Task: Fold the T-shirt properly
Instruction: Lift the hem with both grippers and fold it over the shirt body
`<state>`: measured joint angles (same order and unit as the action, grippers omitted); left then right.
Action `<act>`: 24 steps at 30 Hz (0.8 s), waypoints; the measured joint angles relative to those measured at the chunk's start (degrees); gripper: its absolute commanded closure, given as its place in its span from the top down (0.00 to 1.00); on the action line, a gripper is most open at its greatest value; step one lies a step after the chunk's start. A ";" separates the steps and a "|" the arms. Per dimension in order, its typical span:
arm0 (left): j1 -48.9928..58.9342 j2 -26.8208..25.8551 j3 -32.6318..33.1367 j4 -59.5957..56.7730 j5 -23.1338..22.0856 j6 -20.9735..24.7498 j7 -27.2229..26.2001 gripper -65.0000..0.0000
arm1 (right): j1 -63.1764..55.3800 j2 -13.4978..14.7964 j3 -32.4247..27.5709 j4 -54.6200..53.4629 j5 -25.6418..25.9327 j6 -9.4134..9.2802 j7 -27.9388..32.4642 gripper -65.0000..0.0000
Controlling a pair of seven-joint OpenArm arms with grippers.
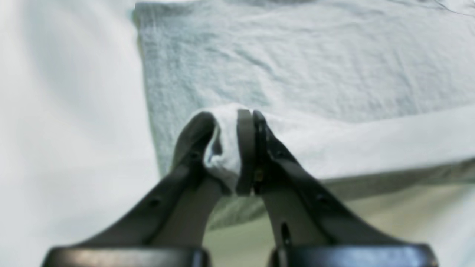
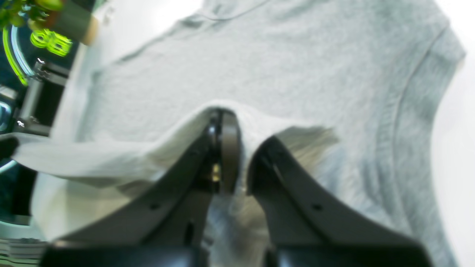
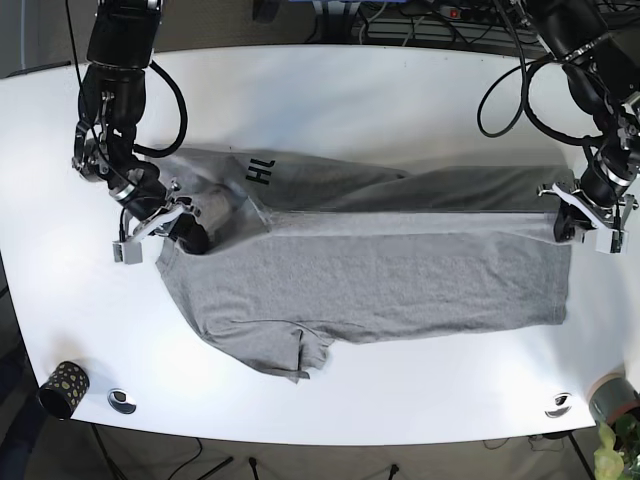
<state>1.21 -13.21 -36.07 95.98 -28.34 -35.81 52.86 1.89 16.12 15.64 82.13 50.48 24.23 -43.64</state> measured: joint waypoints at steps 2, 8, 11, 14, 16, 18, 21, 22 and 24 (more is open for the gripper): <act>-0.79 -0.63 0.04 -2.51 -0.07 0.00 -0.24 0.00 | 0.94 -0.09 0.00 -0.22 -1.57 0.02 0.00 0.00; -3.23 -2.62 0.04 -9.55 -0.02 0.00 -0.15 0.00 | 3.23 -0.90 0.07 -0.33 -7.45 0.24 0.04 0.00; -4.87 -3.19 0.15 -12.72 -0.17 -0.02 -0.33 0.07 | 4.61 -2.01 0.00 -0.72 -11.21 0.46 -0.09 0.08; -6.25 -3.69 1.36 -14.80 0.26 0.00 -0.33 0.34 | 5.84 -2.25 0.00 -2.16 -13.03 0.46 0.09 0.33; -6.97 -4.55 3.58 -15.54 0.07 0.02 -0.20 0.60 | 6.49 -2.12 0.04 -3.23 -14.38 0.24 0.20 0.55; -8.07 -5.20 5.40 -16.57 0.07 0.00 -0.39 0.82 | 6.56 -1.95 0.31 -3.63 -14.75 0.20 0.11 0.75; -9.33 -5.27 5.81 -18.21 0.00 0.02 -1.51 0.90 | 6.54 -1.77 0.42 -3.54 -15.04 0.24 0.09 0.91; -9.31 -5.49 5.81 -18.56 -0.13 0.02 -2.19 0.88 | 6.49 -1.55 0.42 -3.43 -14.97 0.31 0.09 0.91; -8.74 -6.34 6.56 -18.71 0.00 0.00 -2.82 0.85 | 5.60 -0.79 0.39 -2.23 -15.23 0.24 0.09 0.89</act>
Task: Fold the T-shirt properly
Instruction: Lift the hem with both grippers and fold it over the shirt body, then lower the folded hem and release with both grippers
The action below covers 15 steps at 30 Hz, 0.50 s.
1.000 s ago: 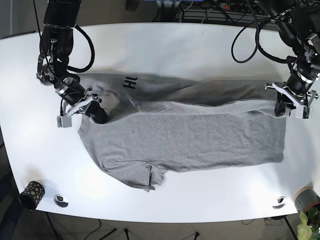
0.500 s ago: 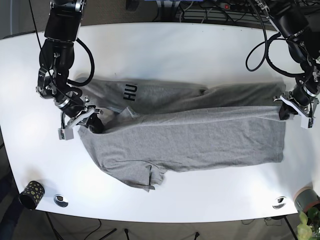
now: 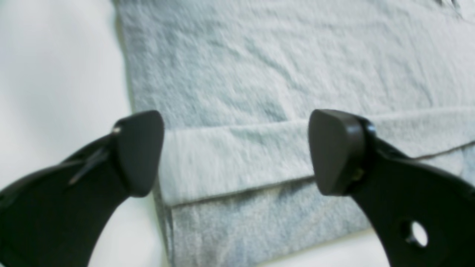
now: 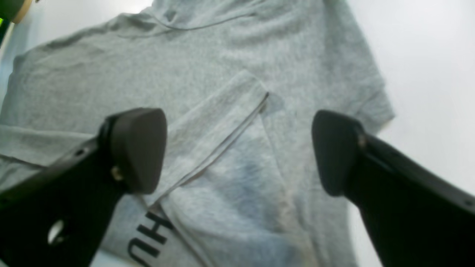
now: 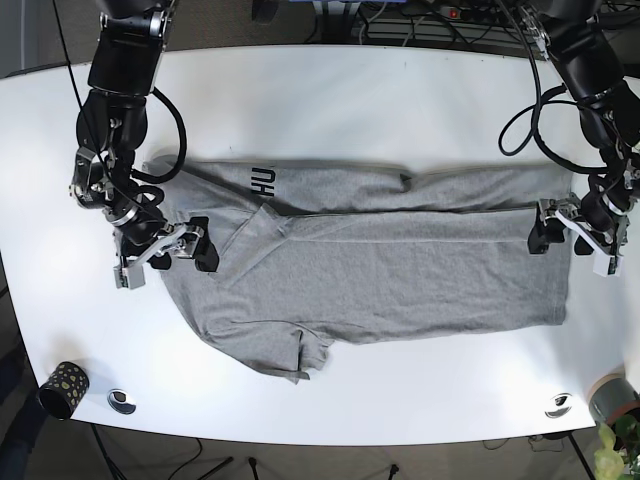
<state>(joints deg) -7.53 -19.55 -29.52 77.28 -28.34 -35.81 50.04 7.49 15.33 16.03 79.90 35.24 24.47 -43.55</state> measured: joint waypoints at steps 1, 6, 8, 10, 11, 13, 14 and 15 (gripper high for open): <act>0.22 -0.74 1.16 0.00 0.17 -0.02 0.04 0.83 | -0.74 0.70 -0.02 1.09 -0.13 0.00 0.11 0.87; 4.81 -2.25 3.65 3.28 -0.20 -0.22 -1.09 0.80 | -6.40 4.00 0.31 6.08 0.35 -0.33 0.42 0.80; 9.03 -2.32 3.54 6.60 -0.37 -0.20 -3.30 0.80 | -8.98 4.90 0.76 7.54 0.26 0.00 0.35 0.80; 12.61 -2.51 3.43 8.72 -0.20 -0.20 -5.18 0.80 | -10.80 5.22 2.60 7.91 0.35 0.61 0.02 0.80; 14.62 -2.54 3.39 9.64 -0.02 -0.02 -6.67 0.80 | -12.02 5.29 4.11 8.15 0.13 0.55 -0.02 0.80; 17.51 -2.60 3.39 10.56 0.11 0.00 -9.03 0.80 | -13.81 5.84 5.46 8.28 -0.33 -0.17 0.44 0.80; 18.88 -2.54 3.37 10.71 -0.15 0.02 -11.37 0.80 | -14.95 6.19 6.32 8.39 -0.31 -0.13 0.63 0.80; 20.04 -2.47 3.41 10.75 -0.17 0.00 -13.29 0.80 | -15.98 6.62 6.93 8.41 -0.46 -0.02 0.46 0.80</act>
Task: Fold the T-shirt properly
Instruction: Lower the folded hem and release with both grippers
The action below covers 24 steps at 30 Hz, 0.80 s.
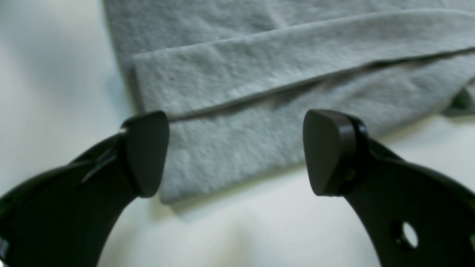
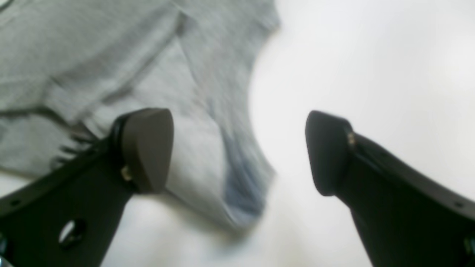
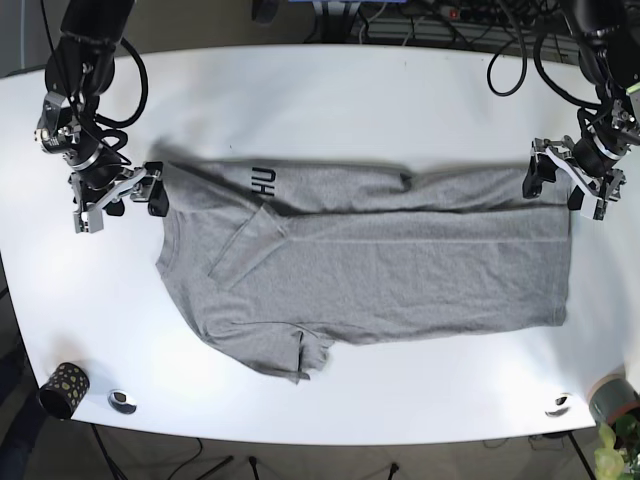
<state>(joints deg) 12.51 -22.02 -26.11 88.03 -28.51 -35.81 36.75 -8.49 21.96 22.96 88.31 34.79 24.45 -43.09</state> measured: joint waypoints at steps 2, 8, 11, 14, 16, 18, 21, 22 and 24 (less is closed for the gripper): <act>1.51 0.07 0.02 -0.11 0.09 0.00 -2.58 0.80 | -1.49 0.55 0.66 -0.02 -0.02 0.13 -0.33 0.80; 2.89 -0.09 -0.04 -3.67 0.15 0.04 -6.95 0.80 | -4.11 1.25 1.14 -0.02 0.13 0.20 0.13 0.80; 2.86 -0.07 -0.02 -4.76 0.15 0.02 -8.59 0.80 | -4.48 1.07 0.94 -0.04 0.09 1.77 -0.46 0.80; 2.86 -0.09 -0.04 -4.81 0.15 0.04 -8.92 0.80 | -4.76 0.76 0.76 -0.04 0.15 3.93 -0.04 0.80; 2.78 -0.09 -0.02 -4.85 0.15 0.04 -9.03 0.80 | -5.16 0.70 0.68 -0.04 0.35 4.76 -0.02 0.80; 2.67 -0.11 -0.04 -5.16 0.15 0.04 -9.16 0.80 | -5.46 0.20 0.72 -0.04 0.22 5.18 -0.09 0.80; 2.27 -0.09 -0.02 -5.31 0.17 0.02 -9.16 0.80 | -5.16 -0.48 0.66 -1.09 -0.02 5.20 -0.22 0.80; 2.01 -0.11 -0.02 -5.38 0.20 0.04 -9.14 0.80 | -4.87 -0.55 0.61 -1.88 0.39 5.64 -0.11 0.80; 1.60 -0.20 -0.04 -5.66 0.13 0.26 -9.20 0.80 | -4.50 -0.63 0.55 -2.91 0.31 5.62 -0.09 0.80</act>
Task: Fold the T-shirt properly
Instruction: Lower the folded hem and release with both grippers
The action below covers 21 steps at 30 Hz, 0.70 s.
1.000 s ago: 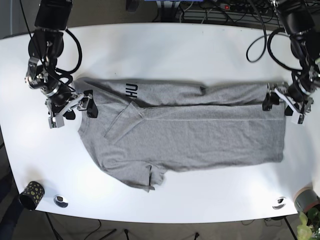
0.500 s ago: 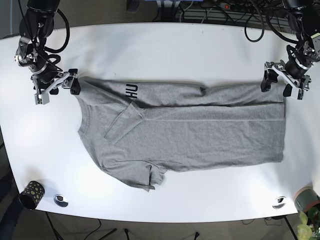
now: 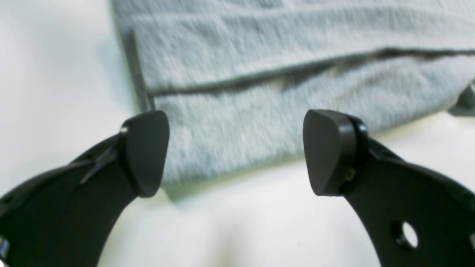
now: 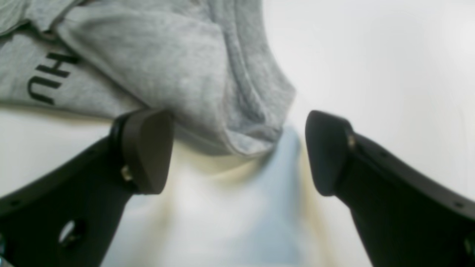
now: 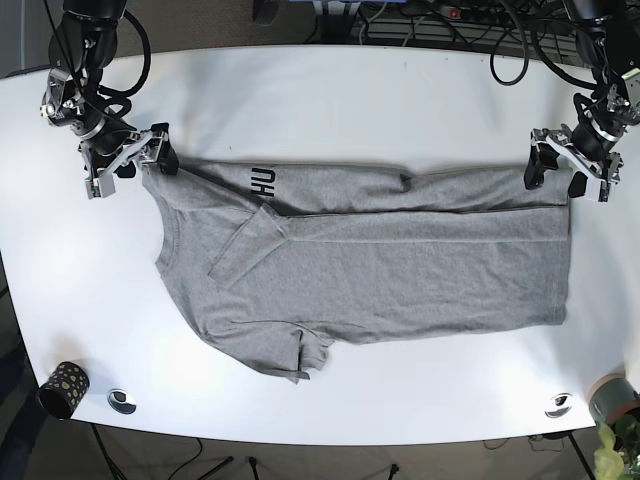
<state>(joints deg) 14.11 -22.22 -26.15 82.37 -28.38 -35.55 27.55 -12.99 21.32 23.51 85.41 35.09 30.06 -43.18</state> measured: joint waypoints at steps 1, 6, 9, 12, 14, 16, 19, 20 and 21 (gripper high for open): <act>-0.33 -0.04 0.02 -0.35 0.02 0.22 -0.04 0.80 | 0.13 -0.04 0.00 -0.44 0.00 -0.04 0.04 0.80; -2.95 0.09 0.17 -4.63 0.09 3.50 0.04 0.80 | 1.66 0.24 -3.78 -1.99 0.44 -0.02 2.05 0.74; -3.56 -0.07 0.17 -6.29 0.02 3.43 0.00 0.80 | 2.12 -0.42 -4.20 -2.49 0.48 -0.04 2.08 0.62; -3.61 -0.02 0.20 -7.61 0.04 3.39 0.00 0.80 | 2.01 -0.85 -4.07 -3.87 1.03 0.00 4.48 0.52; -3.65 -0.02 0.22 -8.68 0.00 3.37 -0.02 0.80 | 2.03 -0.81 -4.00 -4.42 1.09 0.00 4.70 0.50; -3.72 -0.07 0.28 -9.79 -0.57 3.19 -0.68 0.79 | 2.14 -0.83 -3.96 -4.48 1.07 -0.02 4.59 0.48; -4.70 -0.20 0.20 -11.63 -0.85 3.17 -1.60 0.72 | 2.16 -1.03 -4.00 -4.52 1.11 -0.02 4.61 0.48; -5.29 -0.22 0.17 -12.50 -0.92 3.19 -1.62 0.64 | 2.19 -1.03 -4.00 -4.55 1.11 0.00 4.63 0.48; -5.60 -0.24 0.17 -13.29 -1.20 3.19 -1.81 0.57 | 2.27 -1.01 -4.00 -4.59 1.11 0.00 4.61 0.48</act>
<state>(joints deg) 8.51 -22.46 -25.98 69.08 -29.58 -32.36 25.74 -10.72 20.32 19.51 80.82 36.21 30.06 -38.57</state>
